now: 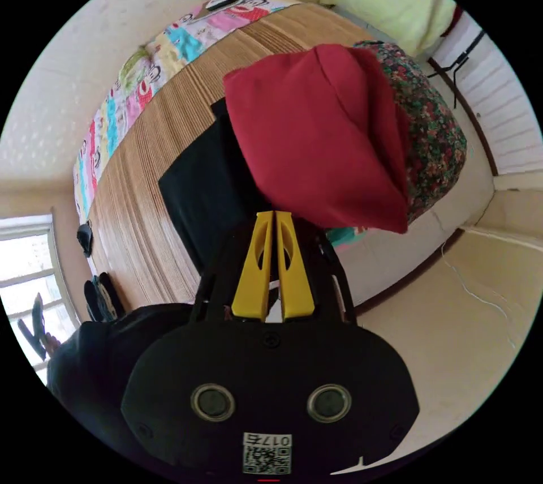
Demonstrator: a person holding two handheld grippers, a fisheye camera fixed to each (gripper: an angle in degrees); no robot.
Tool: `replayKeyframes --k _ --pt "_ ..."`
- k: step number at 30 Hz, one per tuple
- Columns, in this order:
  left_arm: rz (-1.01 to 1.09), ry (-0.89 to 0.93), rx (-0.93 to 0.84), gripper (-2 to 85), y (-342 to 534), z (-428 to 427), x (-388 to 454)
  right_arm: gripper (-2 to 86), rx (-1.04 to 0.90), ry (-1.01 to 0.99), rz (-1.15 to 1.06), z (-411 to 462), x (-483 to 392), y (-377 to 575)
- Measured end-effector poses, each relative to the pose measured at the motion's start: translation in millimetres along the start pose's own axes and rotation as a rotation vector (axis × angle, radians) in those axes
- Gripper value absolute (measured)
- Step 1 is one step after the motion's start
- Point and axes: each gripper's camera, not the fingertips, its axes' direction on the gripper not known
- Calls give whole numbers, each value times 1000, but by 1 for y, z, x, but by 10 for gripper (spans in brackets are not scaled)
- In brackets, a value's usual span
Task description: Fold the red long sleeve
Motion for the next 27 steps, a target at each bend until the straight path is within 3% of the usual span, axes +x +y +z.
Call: replayKeyframes --k 6,9,11,12,13,16,19,23,27 --pt "33 -117 -45 -10 -29 -2 -17 127 225 -134 243 -20 89 -31" --pt "47 -90 -59 -10 -48 7 -28 135 44 -320 191 31 104 -49" --pt "52 -50 -50 -10 -58 15 -35 114 18 -315 199 36 106 -47" --pt "48 -14 -43 -10 -64 20 -39 85 39 -413 164 24 106 -44" --pt "43 39 -30 -10 -69 25 -43 63 140 -619 25 3 100 -37" --pt "81 264 67 -9 -76 27 -51 40 269 -993 -289 -41 67 -17" --pt "113 437 106 -6 -84 28 -59 33 408 -1280 -511 -98 33 -10" --pt "130 776 94 30 -103 34 -68 28 482 -1358 -882 -180 -32 11" --pt "-19 1112 -9 191 -121 65 -84 25 356 -1335 -1215 -222 -134 61"
